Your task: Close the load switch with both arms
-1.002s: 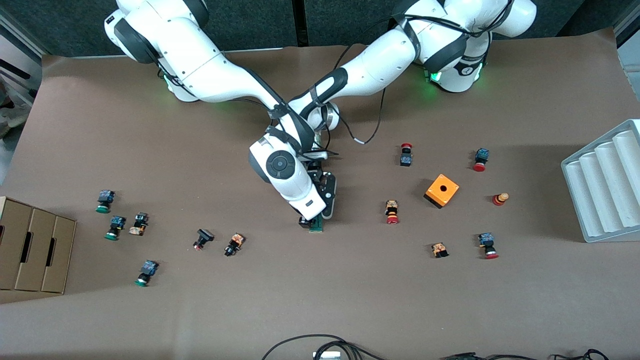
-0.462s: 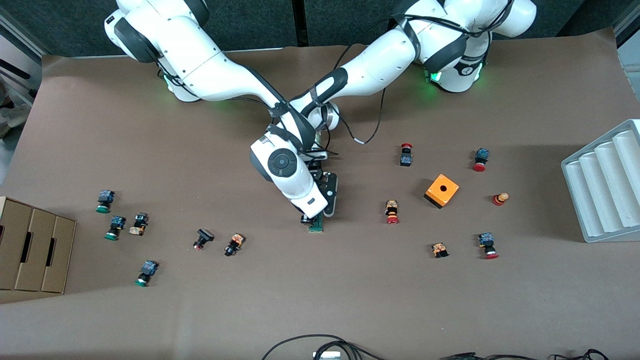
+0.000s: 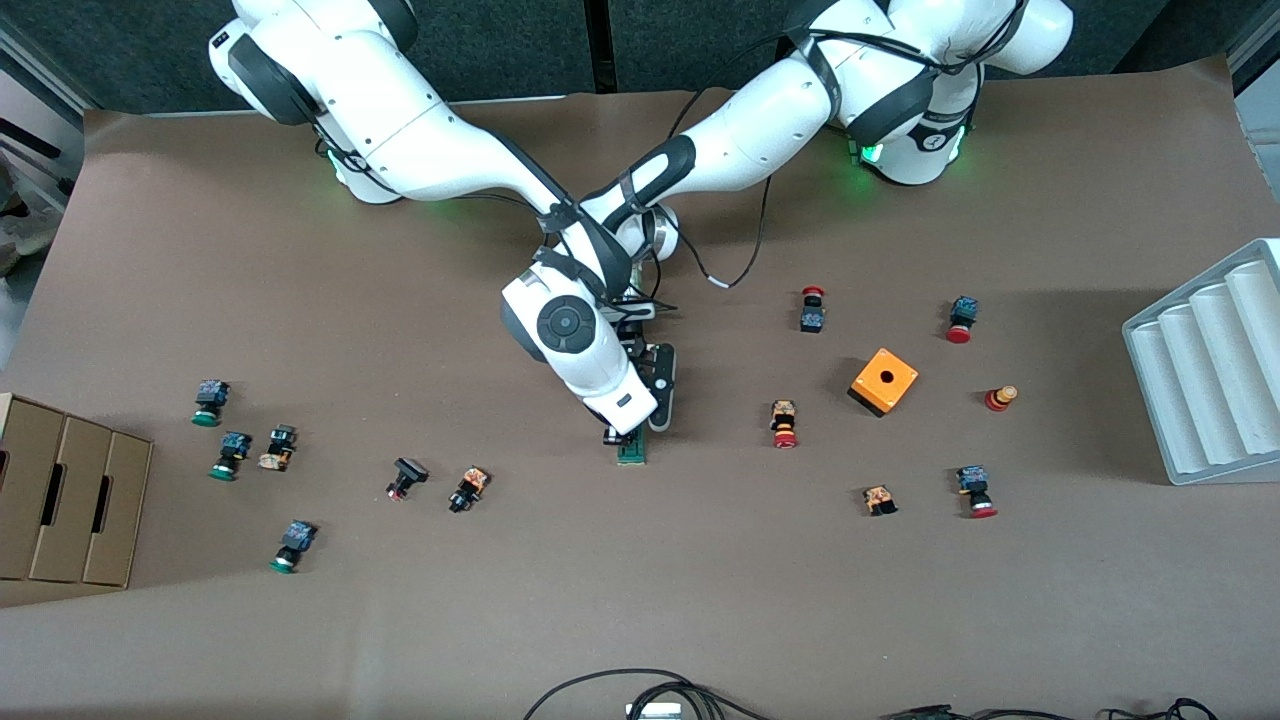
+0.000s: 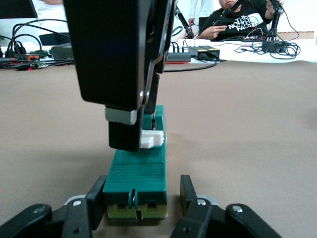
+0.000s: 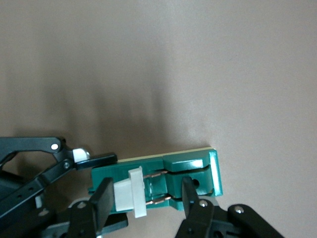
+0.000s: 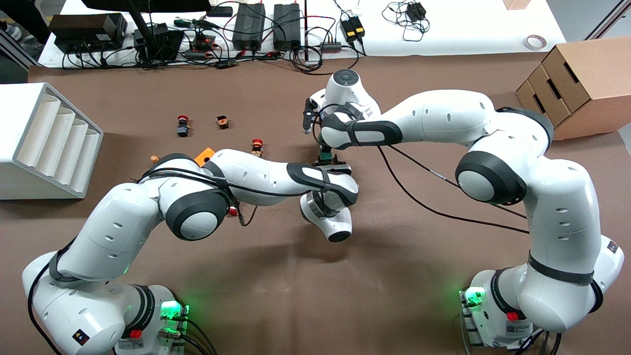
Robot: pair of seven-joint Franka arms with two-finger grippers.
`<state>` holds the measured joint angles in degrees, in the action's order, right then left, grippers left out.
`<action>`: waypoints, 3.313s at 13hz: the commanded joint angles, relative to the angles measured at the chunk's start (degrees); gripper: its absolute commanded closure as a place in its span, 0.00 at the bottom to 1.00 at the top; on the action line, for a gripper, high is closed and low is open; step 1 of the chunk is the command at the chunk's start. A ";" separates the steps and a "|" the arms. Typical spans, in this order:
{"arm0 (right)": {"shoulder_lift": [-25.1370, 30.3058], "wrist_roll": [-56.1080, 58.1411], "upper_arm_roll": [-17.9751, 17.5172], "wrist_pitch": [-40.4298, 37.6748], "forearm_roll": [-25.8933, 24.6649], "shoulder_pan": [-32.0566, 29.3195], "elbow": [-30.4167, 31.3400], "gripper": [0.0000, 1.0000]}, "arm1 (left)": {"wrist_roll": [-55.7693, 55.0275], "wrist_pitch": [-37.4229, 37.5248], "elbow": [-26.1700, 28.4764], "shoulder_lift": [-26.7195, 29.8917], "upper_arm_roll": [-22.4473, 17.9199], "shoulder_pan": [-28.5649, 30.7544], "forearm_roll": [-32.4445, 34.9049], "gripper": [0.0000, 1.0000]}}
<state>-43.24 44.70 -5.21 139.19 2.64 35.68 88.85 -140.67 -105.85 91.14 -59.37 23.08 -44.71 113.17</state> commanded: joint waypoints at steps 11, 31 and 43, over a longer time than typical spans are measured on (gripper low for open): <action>0.87 0.74 0.82 1.61 -2.28 -1.13 -0.43 0.39 | 0.40 0.65 -0.44 -0.57 -0.40 -0.73 0.56 0.35; 0.79 2.41 0.90 1.88 -2.28 -1.31 -0.61 0.48 | 0.49 0.65 -0.44 -0.57 -0.40 -0.73 0.56 0.35; 0.26 2.76 0.90 2.14 -2.28 -1.05 -0.61 0.59 | 0.58 0.65 -0.44 -0.57 -0.40 -0.73 0.56 0.35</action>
<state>-41.26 46.50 -5.46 137.64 2.64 35.46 88.86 -140.60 -105.84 91.15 -59.37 23.07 -44.72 113.18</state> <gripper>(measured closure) 0.573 0.352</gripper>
